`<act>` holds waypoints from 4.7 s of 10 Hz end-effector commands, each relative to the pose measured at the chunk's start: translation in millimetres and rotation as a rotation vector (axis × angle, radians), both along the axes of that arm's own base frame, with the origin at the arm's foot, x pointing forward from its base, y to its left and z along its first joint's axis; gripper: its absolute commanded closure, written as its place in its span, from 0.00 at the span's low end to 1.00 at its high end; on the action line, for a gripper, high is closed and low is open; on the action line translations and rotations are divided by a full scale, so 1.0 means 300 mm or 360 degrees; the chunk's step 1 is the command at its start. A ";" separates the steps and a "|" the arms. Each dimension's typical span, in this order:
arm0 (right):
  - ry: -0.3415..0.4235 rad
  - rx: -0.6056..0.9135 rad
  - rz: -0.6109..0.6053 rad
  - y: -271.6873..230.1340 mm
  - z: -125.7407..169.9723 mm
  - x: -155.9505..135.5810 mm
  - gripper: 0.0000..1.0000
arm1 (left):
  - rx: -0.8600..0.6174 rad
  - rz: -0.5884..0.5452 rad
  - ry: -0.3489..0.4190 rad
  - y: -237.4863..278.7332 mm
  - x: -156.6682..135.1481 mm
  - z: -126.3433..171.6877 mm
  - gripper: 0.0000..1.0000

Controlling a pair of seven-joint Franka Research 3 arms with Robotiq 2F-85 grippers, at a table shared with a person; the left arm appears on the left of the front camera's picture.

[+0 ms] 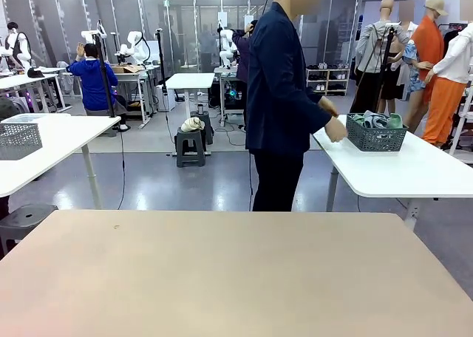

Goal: Fold the towels and place them in the basket.
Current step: When a person lays out a Towel with hook on the table, fold it in half twice.

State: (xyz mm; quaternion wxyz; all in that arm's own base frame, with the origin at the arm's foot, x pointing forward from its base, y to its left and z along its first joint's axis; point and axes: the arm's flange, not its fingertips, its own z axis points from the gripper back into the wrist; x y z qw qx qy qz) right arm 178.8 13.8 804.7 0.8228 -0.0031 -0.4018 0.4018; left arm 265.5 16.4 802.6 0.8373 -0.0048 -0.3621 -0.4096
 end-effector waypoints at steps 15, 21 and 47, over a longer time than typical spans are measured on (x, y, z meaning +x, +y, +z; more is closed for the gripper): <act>0.0010 -0.0001 0.0003 0.006 -0.004 0.005 0.00 | 0.0006 -0.0010 -0.0002 -0.025 -0.006 0.007 0.00; 0.0010 -0.0001 0.0003 0.006 -0.004 0.005 0.00 | 0.0006 -0.0010 -0.0002 -0.025 -0.006 0.007 0.00; 0.0010 -0.0001 0.0003 0.006 -0.004 0.005 0.00 | 0.0006 -0.0010 -0.0002 -0.025 -0.006 0.007 0.00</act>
